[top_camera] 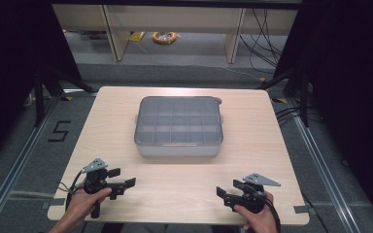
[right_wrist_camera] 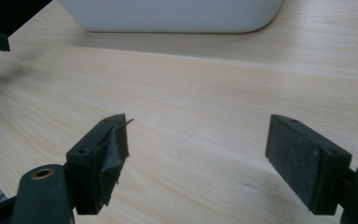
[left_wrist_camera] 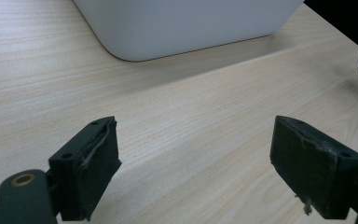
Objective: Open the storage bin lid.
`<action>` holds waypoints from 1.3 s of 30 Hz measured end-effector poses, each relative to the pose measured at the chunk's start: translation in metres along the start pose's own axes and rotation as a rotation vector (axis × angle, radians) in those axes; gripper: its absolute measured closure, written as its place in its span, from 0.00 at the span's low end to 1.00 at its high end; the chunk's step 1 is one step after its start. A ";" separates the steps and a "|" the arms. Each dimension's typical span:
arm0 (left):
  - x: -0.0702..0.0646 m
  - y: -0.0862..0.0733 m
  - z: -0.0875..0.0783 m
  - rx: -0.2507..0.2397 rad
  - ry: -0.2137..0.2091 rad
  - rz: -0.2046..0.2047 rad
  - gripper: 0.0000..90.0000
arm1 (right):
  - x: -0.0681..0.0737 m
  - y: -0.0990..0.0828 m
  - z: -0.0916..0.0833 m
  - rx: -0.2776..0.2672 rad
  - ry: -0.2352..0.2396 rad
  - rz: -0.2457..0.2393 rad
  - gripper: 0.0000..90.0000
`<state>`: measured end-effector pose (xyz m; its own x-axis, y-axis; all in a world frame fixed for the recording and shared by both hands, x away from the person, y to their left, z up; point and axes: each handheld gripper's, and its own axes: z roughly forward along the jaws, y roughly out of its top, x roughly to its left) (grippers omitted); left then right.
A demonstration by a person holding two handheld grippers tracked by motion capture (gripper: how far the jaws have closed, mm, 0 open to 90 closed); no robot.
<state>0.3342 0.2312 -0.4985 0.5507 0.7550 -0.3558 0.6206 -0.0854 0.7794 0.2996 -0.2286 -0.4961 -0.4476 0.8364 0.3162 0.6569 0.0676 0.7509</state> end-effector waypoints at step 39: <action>0.006 0.002 0.005 -0.020 -0.009 -0.071 0.16 | -0.012 0.005 -0.002 -0.093 0.047 0.100 0.25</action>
<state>0.3412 0.2327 -0.5015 0.5107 0.7530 -0.4149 0.6471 -0.0189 0.7622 0.3071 -0.2391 -0.4953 -0.4120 0.8099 0.4175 0.6416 -0.0675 0.7641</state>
